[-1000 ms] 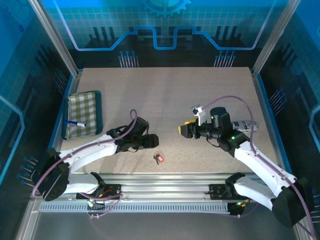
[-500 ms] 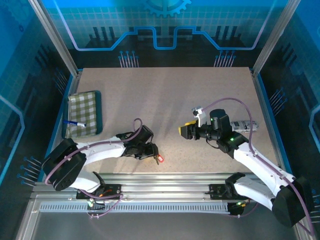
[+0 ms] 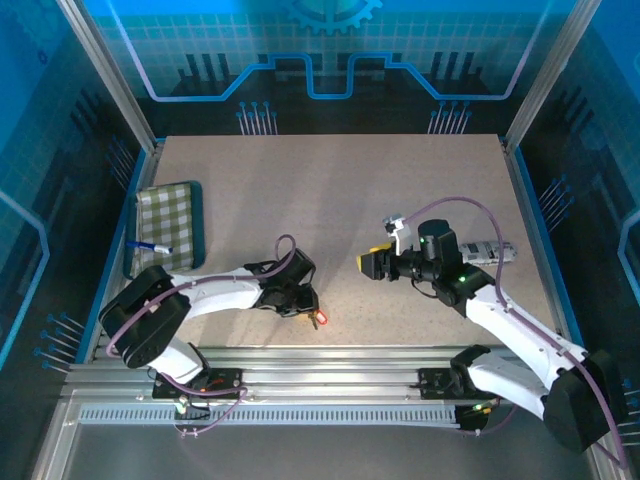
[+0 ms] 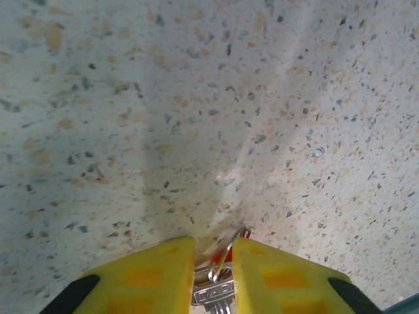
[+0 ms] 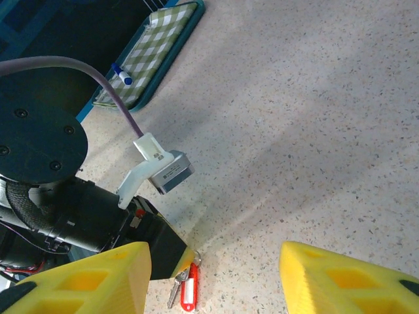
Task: Remove the keys from the keyring
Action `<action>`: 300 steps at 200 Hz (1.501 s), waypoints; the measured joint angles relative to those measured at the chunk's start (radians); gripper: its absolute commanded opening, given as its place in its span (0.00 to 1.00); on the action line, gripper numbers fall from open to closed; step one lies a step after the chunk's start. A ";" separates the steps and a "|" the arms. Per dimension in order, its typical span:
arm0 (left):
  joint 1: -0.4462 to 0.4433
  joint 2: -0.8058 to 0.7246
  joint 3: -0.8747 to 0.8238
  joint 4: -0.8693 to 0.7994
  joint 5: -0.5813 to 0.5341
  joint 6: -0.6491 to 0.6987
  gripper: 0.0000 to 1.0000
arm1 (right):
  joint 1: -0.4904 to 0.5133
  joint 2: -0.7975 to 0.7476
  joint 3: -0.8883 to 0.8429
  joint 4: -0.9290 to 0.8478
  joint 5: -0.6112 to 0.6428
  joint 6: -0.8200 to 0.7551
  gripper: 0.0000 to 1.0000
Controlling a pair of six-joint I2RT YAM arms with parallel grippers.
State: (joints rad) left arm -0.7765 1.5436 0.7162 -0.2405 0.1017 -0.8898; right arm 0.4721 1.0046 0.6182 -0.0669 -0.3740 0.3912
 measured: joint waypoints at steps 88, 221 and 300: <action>-0.032 0.030 0.132 -0.074 -0.025 0.116 0.00 | -0.016 0.010 -0.009 0.015 -0.005 0.005 0.54; 0.147 0.015 0.872 -0.348 0.018 0.925 0.00 | -0.311 0.231 0.296 0.283 -0.290 0.106 0.46; 0.246 0.013 0.984 -0.353 0.309 1.024 0.00 | -0.284 0.327 0.373 0.679 -0.589 0.276 0.44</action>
State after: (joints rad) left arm -0.5301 1.5566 1.7004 -0.5934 0.4103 0.1341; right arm 0.1879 1.3319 0.9916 0.6117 -0.9627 0.6670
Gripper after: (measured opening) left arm 0.039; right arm 0.475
